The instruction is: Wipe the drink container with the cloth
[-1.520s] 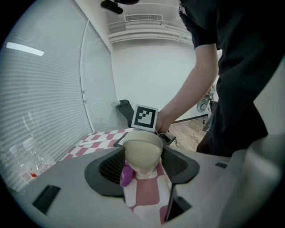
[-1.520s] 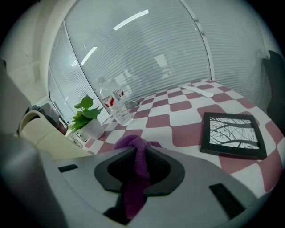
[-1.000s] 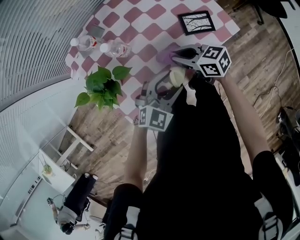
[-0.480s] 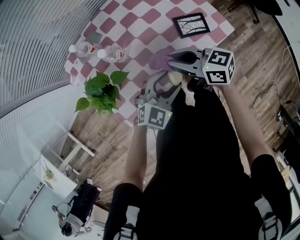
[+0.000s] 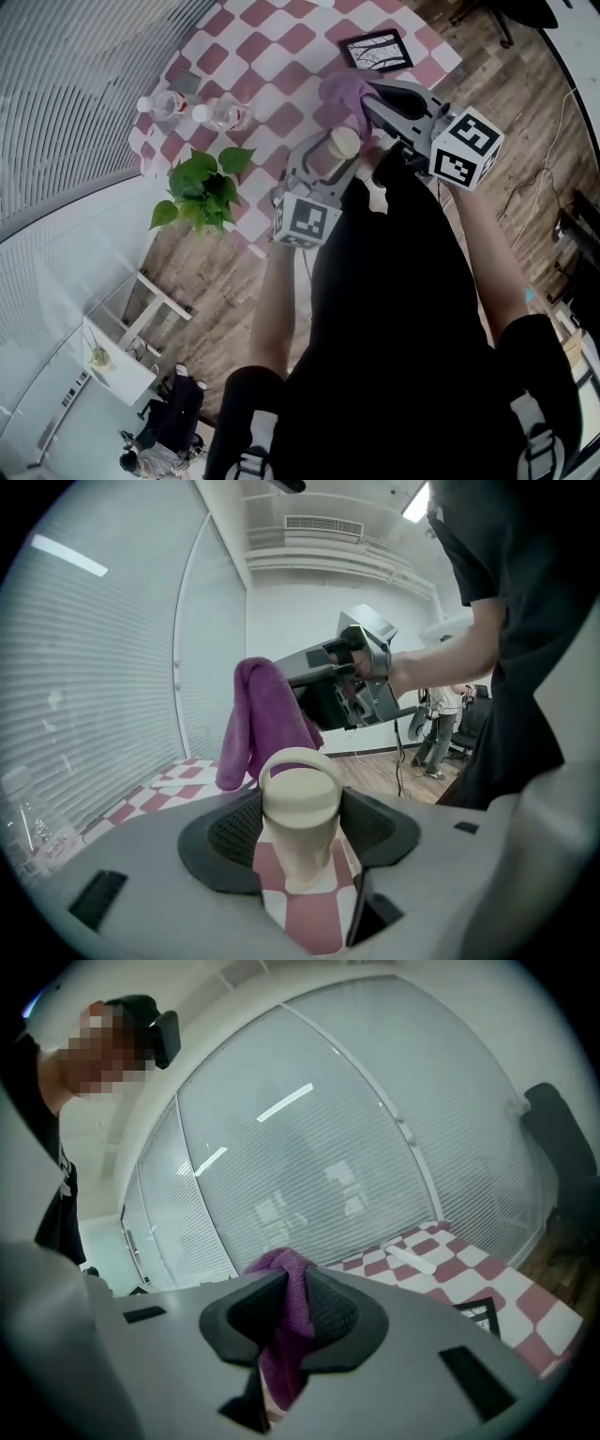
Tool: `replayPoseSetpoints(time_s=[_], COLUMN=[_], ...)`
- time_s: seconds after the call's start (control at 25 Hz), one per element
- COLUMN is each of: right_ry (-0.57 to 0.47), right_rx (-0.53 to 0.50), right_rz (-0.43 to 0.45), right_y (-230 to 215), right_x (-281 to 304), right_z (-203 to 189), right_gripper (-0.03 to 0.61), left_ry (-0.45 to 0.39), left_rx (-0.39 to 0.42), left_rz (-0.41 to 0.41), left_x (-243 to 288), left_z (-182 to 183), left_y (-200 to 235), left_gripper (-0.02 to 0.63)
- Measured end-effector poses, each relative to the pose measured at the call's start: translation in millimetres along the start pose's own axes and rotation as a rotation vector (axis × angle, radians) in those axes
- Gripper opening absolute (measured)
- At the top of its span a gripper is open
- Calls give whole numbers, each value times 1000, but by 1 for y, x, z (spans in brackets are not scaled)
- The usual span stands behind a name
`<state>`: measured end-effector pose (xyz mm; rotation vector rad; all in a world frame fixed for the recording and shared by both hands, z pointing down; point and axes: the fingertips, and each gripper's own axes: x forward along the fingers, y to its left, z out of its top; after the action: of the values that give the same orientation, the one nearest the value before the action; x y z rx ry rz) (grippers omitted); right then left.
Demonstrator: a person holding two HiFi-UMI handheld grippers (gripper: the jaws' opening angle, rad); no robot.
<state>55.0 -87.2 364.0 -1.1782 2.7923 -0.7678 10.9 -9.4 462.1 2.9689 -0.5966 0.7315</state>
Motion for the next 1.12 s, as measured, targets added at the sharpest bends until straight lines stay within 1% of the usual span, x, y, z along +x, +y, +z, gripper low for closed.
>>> replayPoseSetpoints(time_s=[0.16, 0.28, 0.64, 0.76, 0.88, 1.0, 1.12], right_ry=[-25, -31, -73, -87, -94, -100, -99], right_rx=[-31, -36, -51, -62, -59, -50, -47], right_rz=[-78, -135, -264, -279, -276, -259, -226], right_y=[-3, -8, -21, -22, -22, -23, -27], right_x=[-27, -44, -82, -92, -99, -106, -109], right_z=[8, 8, 12, 16, 17, 18, 21], right_gripper=[75, 75, 75, 75, 75, 75, 75], left_ry=[-7, -15, -17, -22, -16, -1, 8], left_rx=[4, -15, -14, -1, -1, -16, -29], left_rz=[-10, -14, -11, -5, 20, 66, 141], left_x=[6, 9, 20, 21, 21, 20, 18], left_z=[3, 7, 10, 11, 11, 11, 13], left_y=[-1, 0, 2, 3, 2, 2, 4], left_gripper=[278, 278, 279, 279, 279, 279, 284])
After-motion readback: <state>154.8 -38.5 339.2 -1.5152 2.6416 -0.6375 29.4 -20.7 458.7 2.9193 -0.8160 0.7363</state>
